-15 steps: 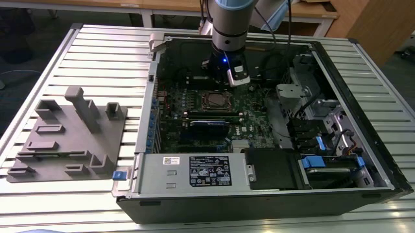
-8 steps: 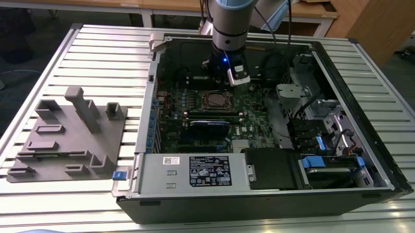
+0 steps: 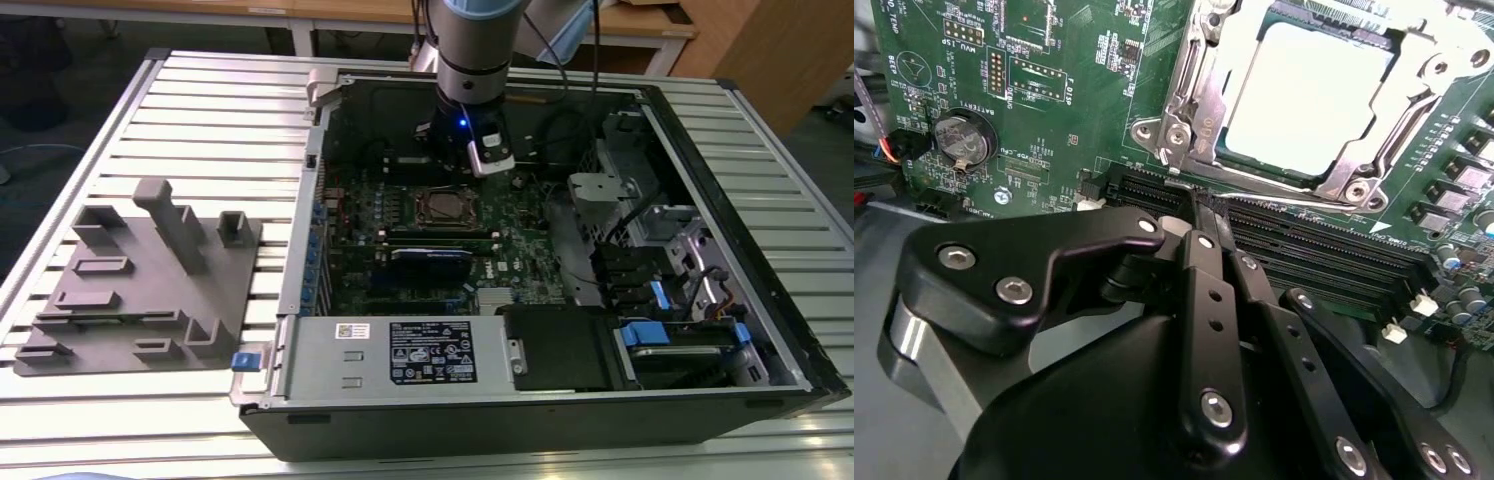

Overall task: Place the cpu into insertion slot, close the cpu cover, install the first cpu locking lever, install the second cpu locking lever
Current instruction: 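Install the first cpu locking lever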

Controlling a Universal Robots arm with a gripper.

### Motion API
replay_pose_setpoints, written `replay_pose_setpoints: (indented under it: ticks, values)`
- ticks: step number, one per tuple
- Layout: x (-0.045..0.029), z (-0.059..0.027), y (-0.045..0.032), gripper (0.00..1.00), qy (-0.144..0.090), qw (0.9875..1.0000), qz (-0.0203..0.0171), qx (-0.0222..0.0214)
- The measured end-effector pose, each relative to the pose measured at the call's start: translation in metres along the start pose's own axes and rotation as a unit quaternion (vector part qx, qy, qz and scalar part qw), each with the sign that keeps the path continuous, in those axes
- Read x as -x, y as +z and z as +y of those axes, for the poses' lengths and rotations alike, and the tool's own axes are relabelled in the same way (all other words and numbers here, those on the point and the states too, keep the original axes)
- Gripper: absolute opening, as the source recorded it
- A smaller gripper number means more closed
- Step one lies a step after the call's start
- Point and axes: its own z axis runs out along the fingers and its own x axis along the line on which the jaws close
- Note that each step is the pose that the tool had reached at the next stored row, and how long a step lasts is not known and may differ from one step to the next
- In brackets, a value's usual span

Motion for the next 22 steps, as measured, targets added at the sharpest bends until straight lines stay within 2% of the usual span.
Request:
replay_pose_setpoints:
  ticks: [22]
  values:
    - [0.0001,-0.0013,0.0029,0.11,-0.005,1.0000,-0.0014,-0.0070]
